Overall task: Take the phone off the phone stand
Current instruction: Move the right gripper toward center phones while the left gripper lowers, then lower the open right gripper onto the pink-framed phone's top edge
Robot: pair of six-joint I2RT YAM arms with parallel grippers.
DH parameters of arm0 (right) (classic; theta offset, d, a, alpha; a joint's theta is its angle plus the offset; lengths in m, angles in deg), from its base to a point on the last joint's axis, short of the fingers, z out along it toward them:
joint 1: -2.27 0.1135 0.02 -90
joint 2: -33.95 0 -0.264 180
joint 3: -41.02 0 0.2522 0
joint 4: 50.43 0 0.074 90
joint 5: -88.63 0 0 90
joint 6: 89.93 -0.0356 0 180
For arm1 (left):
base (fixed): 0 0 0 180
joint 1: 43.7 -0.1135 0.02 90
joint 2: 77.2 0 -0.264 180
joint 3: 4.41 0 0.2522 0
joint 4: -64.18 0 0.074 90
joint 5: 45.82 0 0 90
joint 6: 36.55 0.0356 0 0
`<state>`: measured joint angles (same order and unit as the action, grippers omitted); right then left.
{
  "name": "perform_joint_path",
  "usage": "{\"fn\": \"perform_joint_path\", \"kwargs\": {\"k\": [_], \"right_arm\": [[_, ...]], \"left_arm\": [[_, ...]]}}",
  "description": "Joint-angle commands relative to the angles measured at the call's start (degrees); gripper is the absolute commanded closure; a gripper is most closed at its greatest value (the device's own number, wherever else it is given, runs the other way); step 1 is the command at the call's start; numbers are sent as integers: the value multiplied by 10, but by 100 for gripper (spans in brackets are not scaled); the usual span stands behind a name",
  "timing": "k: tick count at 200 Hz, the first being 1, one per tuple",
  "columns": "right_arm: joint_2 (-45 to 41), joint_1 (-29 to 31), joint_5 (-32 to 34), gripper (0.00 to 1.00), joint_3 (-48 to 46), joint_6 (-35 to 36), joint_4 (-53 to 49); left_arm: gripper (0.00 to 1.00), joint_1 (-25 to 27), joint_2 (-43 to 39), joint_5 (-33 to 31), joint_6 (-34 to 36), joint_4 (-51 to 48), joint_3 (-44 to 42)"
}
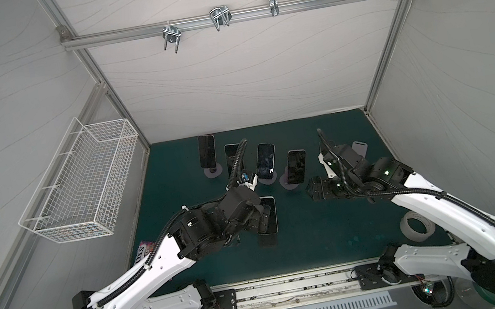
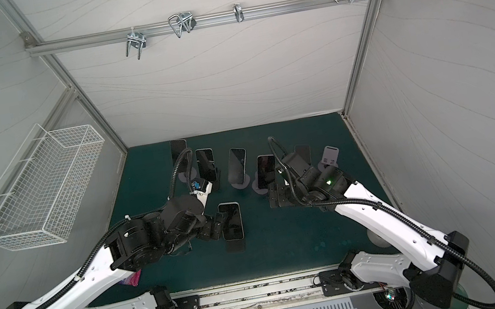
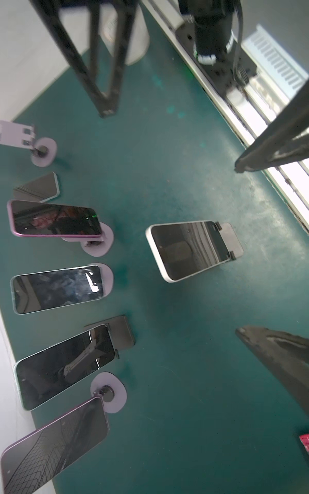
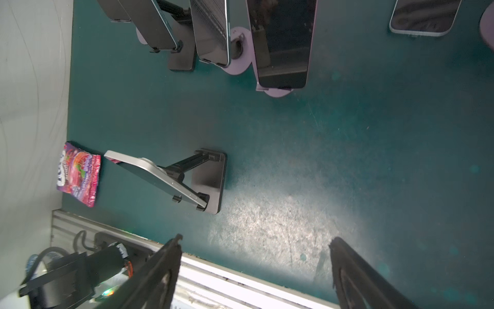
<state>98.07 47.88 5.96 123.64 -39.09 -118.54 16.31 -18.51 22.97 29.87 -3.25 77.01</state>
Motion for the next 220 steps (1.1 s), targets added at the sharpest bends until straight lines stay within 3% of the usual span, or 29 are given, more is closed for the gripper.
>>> {"fn": "perform_joint_path", "kwargs": {"k": [1, 62, 103, 149, 188, 220], "right_arm": [[-2, 17, 61, 12, 1, 9, 4], [-9, 46, 126, 12, -10, -26, 0], [8, 49, 148, 12, 12, -30, 7], [53, 49, 157, 11, 59, 5, 21], [85, 40, 162, 11, 86, 75, 62], [111, -10, 109, 10, 99, 101, 98]], "left_arm": [[8, -2, -32, -19, 25, 30, -20], [6, -4, -145, -16, 101, 81, -104], [5, -4, -170, -9, 140, 111, -132], [4, -3, -164, 1, 144, 148, -146], [4, -3, -165, 7, 152, 202, -173], [5, -3, -154, 7, 160, 219, -171]]}}
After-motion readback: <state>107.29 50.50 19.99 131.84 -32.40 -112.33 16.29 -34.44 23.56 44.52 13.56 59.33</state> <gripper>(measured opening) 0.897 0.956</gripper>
